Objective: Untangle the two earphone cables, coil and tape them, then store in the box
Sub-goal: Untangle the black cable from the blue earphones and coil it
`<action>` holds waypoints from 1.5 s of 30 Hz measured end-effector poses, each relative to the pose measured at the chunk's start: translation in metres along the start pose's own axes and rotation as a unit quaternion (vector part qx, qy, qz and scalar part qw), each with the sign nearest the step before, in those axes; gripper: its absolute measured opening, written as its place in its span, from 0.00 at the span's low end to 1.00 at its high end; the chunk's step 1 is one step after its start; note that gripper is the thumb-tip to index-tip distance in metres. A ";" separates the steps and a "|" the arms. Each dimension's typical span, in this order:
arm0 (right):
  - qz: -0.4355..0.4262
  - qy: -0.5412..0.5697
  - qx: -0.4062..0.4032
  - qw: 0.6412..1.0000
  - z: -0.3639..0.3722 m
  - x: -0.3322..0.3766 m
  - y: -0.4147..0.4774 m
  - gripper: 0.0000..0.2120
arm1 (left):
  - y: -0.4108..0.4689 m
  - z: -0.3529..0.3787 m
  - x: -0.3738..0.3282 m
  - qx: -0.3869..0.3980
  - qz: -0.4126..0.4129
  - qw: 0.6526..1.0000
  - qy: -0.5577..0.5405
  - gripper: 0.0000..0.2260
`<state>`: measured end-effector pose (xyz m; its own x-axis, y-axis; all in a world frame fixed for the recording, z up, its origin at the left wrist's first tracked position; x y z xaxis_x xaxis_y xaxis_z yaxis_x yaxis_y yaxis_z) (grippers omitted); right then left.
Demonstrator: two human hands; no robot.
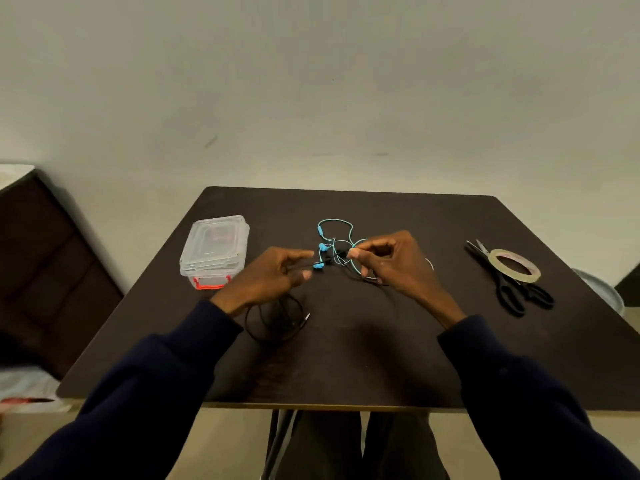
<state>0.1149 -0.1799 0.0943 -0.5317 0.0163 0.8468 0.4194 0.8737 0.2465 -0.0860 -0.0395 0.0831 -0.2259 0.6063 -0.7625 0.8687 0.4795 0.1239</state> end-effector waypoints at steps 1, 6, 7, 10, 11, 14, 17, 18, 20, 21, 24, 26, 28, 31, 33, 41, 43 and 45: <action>-0.007 -0.019 -0.004 1.000 0.001 0.004 0.002 0.06 | 0.001 -0.004 0.000 0.018 0.012 0.999 0.038 0.25; -0.020 -0.095 -0.008 0.995 0.010 0.017 0.010 0.05 | -0.001 -0.030 -0.018 0.096 -0.014 0.980 0.171 0.33; -0.021 -0.101 -0.010 0.995 0.012 0.018 0.011 0.05 | -0.002 -0.033 -0.024 0.084 -0.018 0.980 0.182 0.31; -0.017 -0.103 -0.009 0.995 0.018 0.022 0.013 0.06 | 0.002 -0.033 -0.033 0.044 -0.018 0.988 0.145 0.20; -0.018 -0.100 -0.005 0.995 0.020 0.023 0.014 0.06 | 0.003 -0.031 -0.032 0.050 -0.013 0.992 0.119 0.18; -0.030 -0.100 0.010 0.994 0.028 0.029 0.014 0.08 | 0.008 -0.025 -0.024 0.031 0.003 0.998 0.055 0.13; -0.021 -0.099 0.027 0.994 0.032 0.030 0.016 0.08 | 0.009 -0.022 -0.017 0.008 0.005 1.000 0.010 0.11; -0.015 -0.096 0.035 0.995 0.032 0.030 0.017 0.09 | 0.009 -0.021 -0.013 0.015 0.000 1.000 -0.014 0.10; -0.002 -0.085 0.052 0.995 0.032 0.027 0.017 0.10 | 0.007 -0.019 -0.005 0.017 -0.028 0.995 -0.093 0.07; 0.011 -0.072 0.061 0.996 0.028 0.025 0.017 0.10 | 0.006 -0.019 0.000 -0.001 -0.050 0.990 -0.133 0.07; 0.059 -0.018 0.080 0.995 0.009 0.016 0.014 0.08 | -0.002 -0.019 0.014 -0.097 -0.103 0.971 -0.192 0.08; 0.079 0.008 0.087 0.993 -0.005 0.010 0.010 0.08 | -0.007 -0.017 0.024 -0.127 -0.115 0.959 -0.226 0.10; 0.085 0.017 0.088 0.992 -0.012 0.004 0.007 0.09 | -0.010 -0.013 0.030 -0.133 -0.127 0.948 -0.260 0.11; 0.077 0.024 0.095 0.992 -0.016 0.000 0.004 0.08 | -0.011 -0.009 0.033 -0.177 -0.140 0.940 -0.256 0.10; 0.064 0.042 0.085 0.993 -0.021 0.002 0.005 0.07 | -0.010 -0.009 0.036 -0.196 -0.139 0.952 -0.192 0.10; -0.009 0.026 0.044 0.999 -0.022 0.019 0.020 0.07 | -0.010 -0.008 0.036 -0.114 -0.099 0.986 0.077 0.09; -0.024 0.019 0.035 0.999 -0.016 0.020 0.024 0.07 | -0.010 -0.009 0.029 -0.070 -0.099 0.984 0.132 0.16; -0.046 -0.011 0.034 0.998 -0.011 0.025 0.031 0.07 | -0.010 -0.011 0.022 -0.061 -0.078 0.977 0.191 0.23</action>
<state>0.1226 -0.1572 0.1285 -0.5820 -0.0559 0.8113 0.3177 0.9027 0.2901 -0.1049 -0.0243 0.0725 -0.5196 0.7004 -0.4894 0.7566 0.6432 0.1173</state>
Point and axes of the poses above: each hand's wrist, its own y-axis towards the middle knuckle, its own z-axis out of the palm, x = y × z, the point moved 1 cm from there along y, towards the middle knuckle, and after that the axes turned 6 degrees about z, right-handed, at the moved point
